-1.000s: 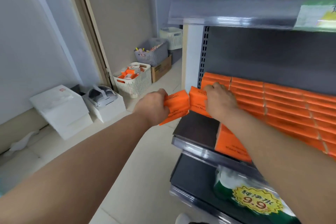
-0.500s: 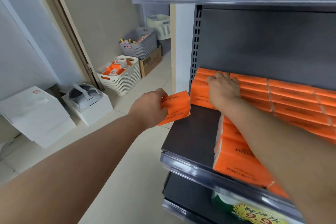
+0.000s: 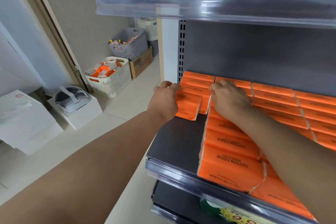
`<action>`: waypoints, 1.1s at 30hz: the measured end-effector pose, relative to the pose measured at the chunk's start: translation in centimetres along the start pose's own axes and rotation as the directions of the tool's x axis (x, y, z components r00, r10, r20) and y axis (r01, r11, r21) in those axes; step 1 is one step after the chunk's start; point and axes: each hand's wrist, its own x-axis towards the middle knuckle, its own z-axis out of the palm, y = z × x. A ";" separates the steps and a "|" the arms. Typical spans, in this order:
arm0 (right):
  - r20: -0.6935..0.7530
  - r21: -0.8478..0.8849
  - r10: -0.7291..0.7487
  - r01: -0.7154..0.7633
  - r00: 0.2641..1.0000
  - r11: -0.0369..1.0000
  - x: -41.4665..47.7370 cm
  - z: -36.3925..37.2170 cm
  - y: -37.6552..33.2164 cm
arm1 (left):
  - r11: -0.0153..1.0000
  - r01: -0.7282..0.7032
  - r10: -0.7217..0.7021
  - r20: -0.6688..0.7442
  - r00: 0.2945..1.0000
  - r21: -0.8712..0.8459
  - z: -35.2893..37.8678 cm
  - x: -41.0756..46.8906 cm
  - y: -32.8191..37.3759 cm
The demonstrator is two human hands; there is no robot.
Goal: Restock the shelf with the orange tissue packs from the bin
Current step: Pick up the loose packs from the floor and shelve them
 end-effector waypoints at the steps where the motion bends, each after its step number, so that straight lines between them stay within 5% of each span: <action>1: 0.010 -0.001 -0.006 0.006 1.000 1.000 -0.2 0.0 0.1 | 0.999 0.042 -0.042 -0.008 0.999 -0.014 0.4 0.0 0.2; 7: 0.001 0.000 -0.016 0.016 1.000 1.000 -0.1 -0.6 0.7 | 0.972 0.200 -0.201 0.003 0.980 -0.127 1.8 1.0 1.5; 22: -0.011 -0.040 -0.034 0.034 0.999 0.999 -1.3 -1.5 0.1 | 0.982 0.168 -0.165 0.036 0.986 -0.086 1.7 0.5 3.3; 33: -0.007 0.034 -0.185 0.185 0.983 0.982 -5.9 -2.7 -6.8 | 0.979 0.206 -0.206 -0.005 0.979 -0.002 -2.4 -6.0 0.0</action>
